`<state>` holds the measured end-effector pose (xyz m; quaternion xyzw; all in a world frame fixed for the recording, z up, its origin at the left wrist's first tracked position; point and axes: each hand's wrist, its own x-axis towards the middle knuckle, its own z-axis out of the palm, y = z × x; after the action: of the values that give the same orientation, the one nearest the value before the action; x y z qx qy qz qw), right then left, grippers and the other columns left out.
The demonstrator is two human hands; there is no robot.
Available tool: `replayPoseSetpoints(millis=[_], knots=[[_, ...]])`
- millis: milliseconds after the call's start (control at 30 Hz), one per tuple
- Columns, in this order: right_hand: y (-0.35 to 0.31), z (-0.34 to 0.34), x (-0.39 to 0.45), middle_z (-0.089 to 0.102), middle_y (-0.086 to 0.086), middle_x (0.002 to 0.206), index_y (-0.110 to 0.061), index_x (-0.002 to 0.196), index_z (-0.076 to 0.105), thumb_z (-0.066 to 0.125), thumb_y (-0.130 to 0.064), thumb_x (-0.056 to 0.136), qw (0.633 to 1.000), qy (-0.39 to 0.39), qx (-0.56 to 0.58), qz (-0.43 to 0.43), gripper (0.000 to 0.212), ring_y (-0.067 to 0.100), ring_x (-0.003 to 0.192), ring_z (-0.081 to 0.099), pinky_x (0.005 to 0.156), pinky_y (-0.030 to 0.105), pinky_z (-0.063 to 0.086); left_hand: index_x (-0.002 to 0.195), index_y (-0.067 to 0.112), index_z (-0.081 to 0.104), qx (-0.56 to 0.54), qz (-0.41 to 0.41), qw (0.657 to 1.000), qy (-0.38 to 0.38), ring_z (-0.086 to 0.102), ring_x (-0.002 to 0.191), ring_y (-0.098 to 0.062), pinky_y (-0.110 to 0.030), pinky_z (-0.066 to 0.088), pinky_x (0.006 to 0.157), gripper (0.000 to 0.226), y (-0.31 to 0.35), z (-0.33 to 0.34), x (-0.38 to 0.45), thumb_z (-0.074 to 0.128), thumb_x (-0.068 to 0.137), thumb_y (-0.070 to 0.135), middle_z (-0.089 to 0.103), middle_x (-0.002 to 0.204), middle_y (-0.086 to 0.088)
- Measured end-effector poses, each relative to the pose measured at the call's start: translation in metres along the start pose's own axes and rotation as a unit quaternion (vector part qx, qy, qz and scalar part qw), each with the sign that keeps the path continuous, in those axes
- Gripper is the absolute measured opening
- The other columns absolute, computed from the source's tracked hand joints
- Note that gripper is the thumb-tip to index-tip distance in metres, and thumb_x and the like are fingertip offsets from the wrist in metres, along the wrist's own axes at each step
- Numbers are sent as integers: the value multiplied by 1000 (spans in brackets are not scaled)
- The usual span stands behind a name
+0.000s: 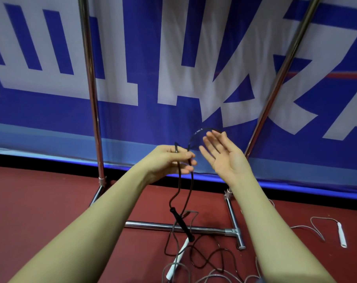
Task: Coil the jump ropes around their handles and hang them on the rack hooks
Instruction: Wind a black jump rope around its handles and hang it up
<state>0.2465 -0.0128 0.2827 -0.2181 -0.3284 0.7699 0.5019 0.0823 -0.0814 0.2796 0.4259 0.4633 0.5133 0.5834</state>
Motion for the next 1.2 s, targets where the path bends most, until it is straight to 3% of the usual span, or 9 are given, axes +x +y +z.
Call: replayPoseSetpoints(millis=[100, 200, 300, 433, 600, 833, 933, 1100, 1200], knots=[[12, -11, 0, 69, 9, 110, -8, 106, 65, 54, -28, 93, 984, -6, -157, 86, 27, 21, 101, 67, 86, 37, 54, 89, 4, 65, -69, 44, 996, 42, 71, 68, -17, -22, 56, 62, 10, 14, -2, -2, 57, 93, 7, 73, 79, -10], [20, -12, -8, 70, 7, 112, -10, 112, 66, 50, -29, 96, 942, -73, -278, 172, 29, 19, 106, 65, 97, 38, 48, 91, 2, 65, -115, 60, 988, 79, 72, 69, -18, -21, 57, 61, 10, 25, -5, -2, 56, 94, 6, 73, 78, -12], [22, -8, -16, 72, 5, 94, -11, 102, 68, 51, -17, 96, 917, -124, -332, 185, 18, 18, 95, 69, 88, 35, 53, 93, 0, 65, -150, 50, 982, 101, 73, 71, -18, -21, 56, 60, 13, 27, -9, -1, 54, 95, 7, 72, 84, -15], [19, 1, -15, 62, 7, 69, -4, 88, 63, 49, -5, 95, 958, -48, -264, 100, 16, 19, 67, 68, 70, 40, 59, 95, 8, 63, -109, -23, 990, 89, 68, 59, -9, -16, 53, 54, 18, 20, -18, 1, 49, 99, 18, 70, 93, -10], [9, 7, -10, 65, 3, 64, -3, 90, 61, 44, -6, 98, 993, -8, -117, 4, 19, 20, 71, 71, 65, 38, 61, 101, 8, 64, 38, -116, 993, 3, 66, 58, -10, -17, 51, 55, 16, -2, -15, -1, 50, 99, 16, 69, 98, -10], [0, 9, -7, 67, 6, 76, -4, 89, 60, 45, -11, 100, 998, 32, 7, -55, 20, 17, 73, 72, 61, 28, 58, 90, 5, 70, 83, -24, 996, -35, 61, 60, -10, -19, 50, 58, 10, -3, -5, -1, 60, 92, 6, 72, 78, -3], [0, 3, -4, 70, 7, 83, -6, 92, 63, 48, -21, 99, 999, 36, -21, -31, 22, 18, 79, 72, 67, 32, 59, 92, 6, 68, 60, 23, 998, 4, 62, 57, -11, -19, 51, 57, 11, 4, -4, -2, 58, 94, 10, 73, 79, -5], [13, -7, -4, 71, 9, 102, -9, 100, 66, 49, -36, 96, 968, 14, -234, 94, 32, 27, 107, 65, 87, 34, 52, 92, 7, 66, -74, 77, 991, 78, 70, 65, -15, -21, 57, 62, 13, 17, -5, -1, 55, 96, 10, 74, 79, -7], [17, -6, -10, 72, 13, 100, -4, 103, 66, 44, -41, 97, 960, -38, -196, 198, 43, 25, 93, 69, 84, 38, 55, 90, 7, 64, -123, 87, 980, 133, 70, 63, -14, -21, 58, 62, 14, 17, -5, 4, 54, 97, 12, 73, 75, -7]])
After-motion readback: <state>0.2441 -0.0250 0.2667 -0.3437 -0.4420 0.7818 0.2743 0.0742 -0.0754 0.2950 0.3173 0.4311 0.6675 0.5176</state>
